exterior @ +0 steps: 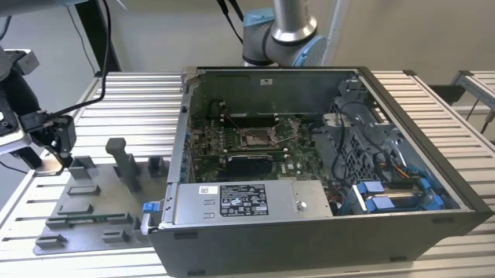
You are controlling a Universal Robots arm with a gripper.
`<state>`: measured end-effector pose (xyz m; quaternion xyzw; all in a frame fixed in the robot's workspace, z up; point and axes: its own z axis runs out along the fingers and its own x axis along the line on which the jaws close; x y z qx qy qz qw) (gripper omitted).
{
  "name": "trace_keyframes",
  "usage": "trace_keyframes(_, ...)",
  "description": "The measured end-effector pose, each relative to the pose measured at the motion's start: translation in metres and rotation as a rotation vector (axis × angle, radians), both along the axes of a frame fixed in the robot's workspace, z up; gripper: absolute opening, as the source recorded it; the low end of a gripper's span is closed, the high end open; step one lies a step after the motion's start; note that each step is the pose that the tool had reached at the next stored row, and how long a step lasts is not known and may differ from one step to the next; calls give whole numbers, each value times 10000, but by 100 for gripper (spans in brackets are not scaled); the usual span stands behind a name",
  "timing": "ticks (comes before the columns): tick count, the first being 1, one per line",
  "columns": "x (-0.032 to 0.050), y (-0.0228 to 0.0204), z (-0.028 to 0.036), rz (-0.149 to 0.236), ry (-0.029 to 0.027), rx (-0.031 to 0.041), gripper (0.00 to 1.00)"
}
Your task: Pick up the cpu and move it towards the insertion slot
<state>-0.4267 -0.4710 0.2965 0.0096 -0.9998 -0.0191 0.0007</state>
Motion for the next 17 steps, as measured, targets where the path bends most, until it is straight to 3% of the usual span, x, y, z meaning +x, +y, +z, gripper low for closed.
trace_keyframes(17, 0, 0, 381, 0, 0, 0, 0)
